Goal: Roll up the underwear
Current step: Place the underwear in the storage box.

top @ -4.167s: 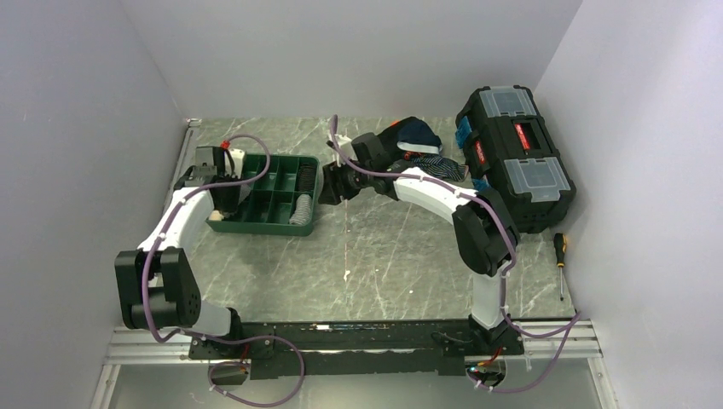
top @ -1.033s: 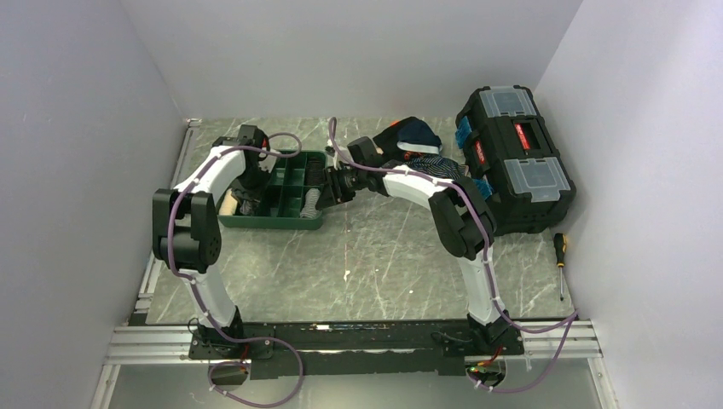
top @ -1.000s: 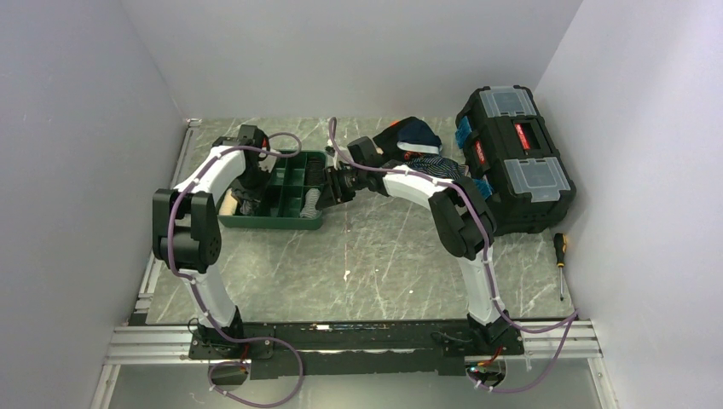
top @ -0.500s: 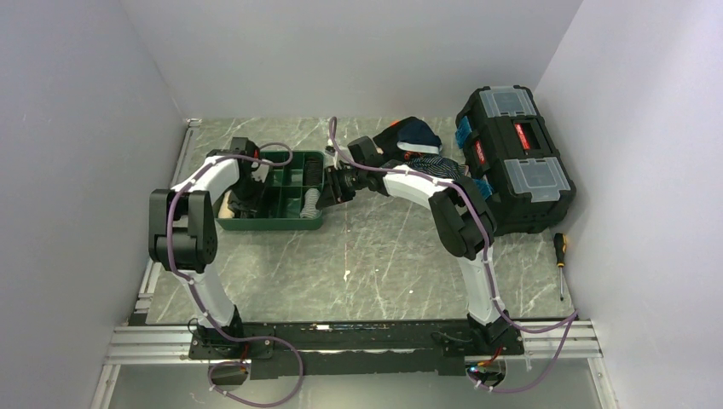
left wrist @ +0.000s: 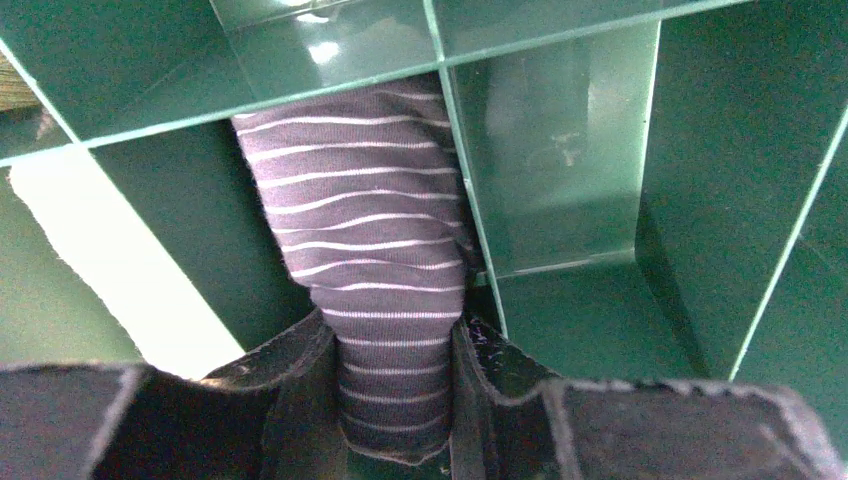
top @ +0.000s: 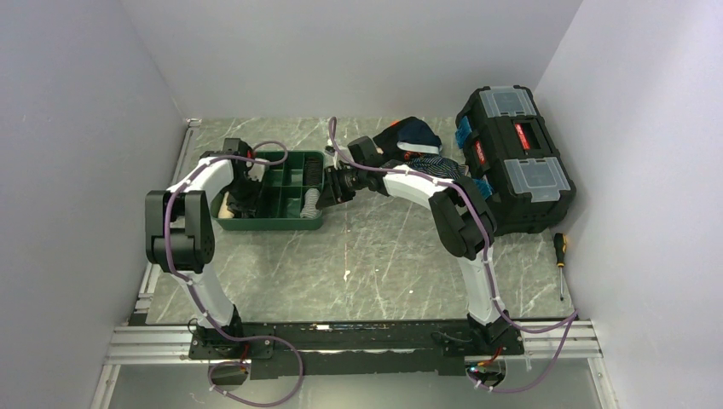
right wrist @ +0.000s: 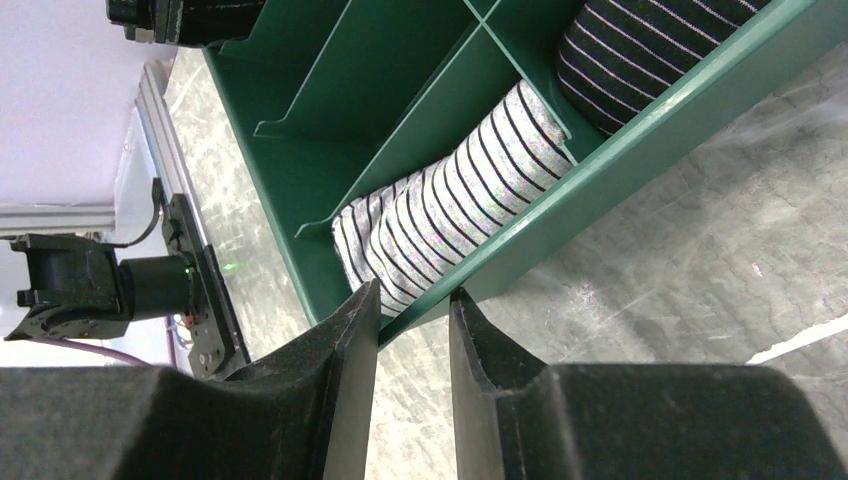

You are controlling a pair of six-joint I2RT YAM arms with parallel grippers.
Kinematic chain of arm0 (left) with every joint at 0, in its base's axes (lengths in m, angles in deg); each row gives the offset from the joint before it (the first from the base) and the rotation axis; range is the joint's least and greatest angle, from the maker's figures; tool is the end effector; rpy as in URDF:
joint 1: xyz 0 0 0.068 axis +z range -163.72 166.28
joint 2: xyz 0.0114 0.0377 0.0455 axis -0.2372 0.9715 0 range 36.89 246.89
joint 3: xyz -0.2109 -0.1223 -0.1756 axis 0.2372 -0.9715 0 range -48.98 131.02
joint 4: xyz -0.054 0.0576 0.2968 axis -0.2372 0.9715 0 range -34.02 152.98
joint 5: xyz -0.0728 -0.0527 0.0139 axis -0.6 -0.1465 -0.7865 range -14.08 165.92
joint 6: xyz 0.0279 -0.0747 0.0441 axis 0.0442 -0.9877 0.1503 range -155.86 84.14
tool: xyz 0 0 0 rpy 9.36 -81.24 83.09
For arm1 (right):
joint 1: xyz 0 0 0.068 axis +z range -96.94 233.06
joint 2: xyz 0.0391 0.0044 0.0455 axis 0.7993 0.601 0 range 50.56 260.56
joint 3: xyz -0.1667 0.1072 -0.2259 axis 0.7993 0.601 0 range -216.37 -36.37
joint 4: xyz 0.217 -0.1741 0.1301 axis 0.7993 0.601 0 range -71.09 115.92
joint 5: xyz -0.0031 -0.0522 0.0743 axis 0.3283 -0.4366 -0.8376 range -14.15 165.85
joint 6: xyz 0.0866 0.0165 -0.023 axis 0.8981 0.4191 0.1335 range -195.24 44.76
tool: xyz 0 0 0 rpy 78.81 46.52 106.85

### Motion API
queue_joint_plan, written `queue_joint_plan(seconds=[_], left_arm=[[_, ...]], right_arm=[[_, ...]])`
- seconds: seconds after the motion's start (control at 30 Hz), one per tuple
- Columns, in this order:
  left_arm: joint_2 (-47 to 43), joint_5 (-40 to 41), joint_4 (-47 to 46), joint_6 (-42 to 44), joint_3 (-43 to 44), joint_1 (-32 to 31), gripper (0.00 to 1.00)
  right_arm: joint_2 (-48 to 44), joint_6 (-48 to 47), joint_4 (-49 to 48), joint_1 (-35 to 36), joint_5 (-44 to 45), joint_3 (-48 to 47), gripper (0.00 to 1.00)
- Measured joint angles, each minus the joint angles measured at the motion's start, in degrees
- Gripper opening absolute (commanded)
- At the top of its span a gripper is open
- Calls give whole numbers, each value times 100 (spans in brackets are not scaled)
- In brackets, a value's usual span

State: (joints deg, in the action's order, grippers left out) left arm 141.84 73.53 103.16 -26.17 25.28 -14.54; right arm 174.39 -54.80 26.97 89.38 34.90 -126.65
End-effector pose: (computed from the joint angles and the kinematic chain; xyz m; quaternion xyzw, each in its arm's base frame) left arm 0.4109 -0.0093 0.1459 0.0932 0.9898 -0.0125 0.1070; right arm 0.4210 0.3759 0.1544 -0.2601 0.8265 0.4633 0.1862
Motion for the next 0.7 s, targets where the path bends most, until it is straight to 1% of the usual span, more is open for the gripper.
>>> queue_joint_plan(seconds=[0.1,0.2,0.47,0.7], left_arm=[[0,-92,24,-13,24,37,41],[0,-138,79,-9,94,66,51],[-13,-144,243,-33,280,81,59],[-90,-142,310,-24,348,96,62]], right_arm=[[-2,-22,0,2,0,0,31],[-2,-33,2,2,0,0,31],[-2,-35,0,2,-2,0,31],[-2,-33,0,2,-4,0,31]])
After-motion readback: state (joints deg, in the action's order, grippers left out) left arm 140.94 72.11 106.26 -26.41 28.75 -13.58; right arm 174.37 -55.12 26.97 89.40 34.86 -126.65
